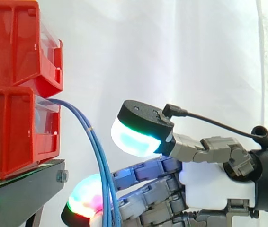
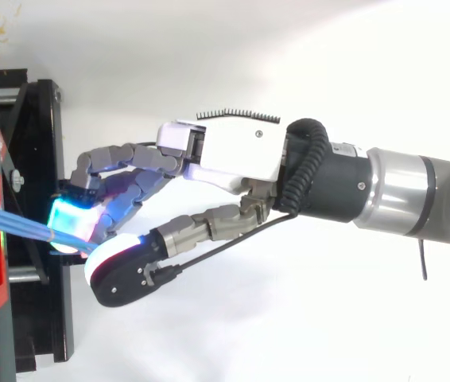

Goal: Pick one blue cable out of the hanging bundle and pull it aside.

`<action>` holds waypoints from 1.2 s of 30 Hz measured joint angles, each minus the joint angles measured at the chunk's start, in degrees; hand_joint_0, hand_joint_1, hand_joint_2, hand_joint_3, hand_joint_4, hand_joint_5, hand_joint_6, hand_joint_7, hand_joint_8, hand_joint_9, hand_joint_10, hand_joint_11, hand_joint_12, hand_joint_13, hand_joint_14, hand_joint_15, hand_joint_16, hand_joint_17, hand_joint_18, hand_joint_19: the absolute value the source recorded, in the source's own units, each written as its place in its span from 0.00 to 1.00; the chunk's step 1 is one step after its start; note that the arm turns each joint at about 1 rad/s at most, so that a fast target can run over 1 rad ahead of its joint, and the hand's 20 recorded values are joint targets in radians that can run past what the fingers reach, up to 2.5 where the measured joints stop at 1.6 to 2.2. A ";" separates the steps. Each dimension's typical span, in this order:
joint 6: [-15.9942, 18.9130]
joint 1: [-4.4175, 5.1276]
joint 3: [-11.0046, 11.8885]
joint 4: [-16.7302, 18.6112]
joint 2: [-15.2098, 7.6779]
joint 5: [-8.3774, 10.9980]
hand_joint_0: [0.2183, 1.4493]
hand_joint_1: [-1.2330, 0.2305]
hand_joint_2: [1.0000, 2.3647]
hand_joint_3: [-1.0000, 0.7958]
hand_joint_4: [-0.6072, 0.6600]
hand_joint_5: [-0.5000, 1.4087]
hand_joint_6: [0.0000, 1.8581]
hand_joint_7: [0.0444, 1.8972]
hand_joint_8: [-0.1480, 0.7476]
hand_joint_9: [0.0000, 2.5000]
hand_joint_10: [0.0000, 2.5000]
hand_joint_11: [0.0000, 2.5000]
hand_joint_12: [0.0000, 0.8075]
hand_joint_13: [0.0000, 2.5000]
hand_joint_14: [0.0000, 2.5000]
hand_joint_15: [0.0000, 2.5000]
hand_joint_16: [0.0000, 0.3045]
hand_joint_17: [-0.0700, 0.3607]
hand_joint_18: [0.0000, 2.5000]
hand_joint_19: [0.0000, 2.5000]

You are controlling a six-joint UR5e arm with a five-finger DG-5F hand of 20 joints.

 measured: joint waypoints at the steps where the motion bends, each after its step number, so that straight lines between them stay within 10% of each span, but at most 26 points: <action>1: -0.05 0.01 0.06 -0.28 0.21 -0.06 0.28 0.38 0.00 0.31 0.64 0.22 0.38 0.55 0.52 0.32 0.00 0.08 0.40 0.20 0.00 0.08 0.14 0.38 0.19 0.17; 36: 0.81 -0.80 5.21 -7.85 2.10 -0.21 0.35 0.23 0.01 0.35 0.57 0.20 0.47 0.56 0.52 0.34 0.00 0.12 0.41 0.24 0.00 0.11 0.13 0.38 0.22 0.19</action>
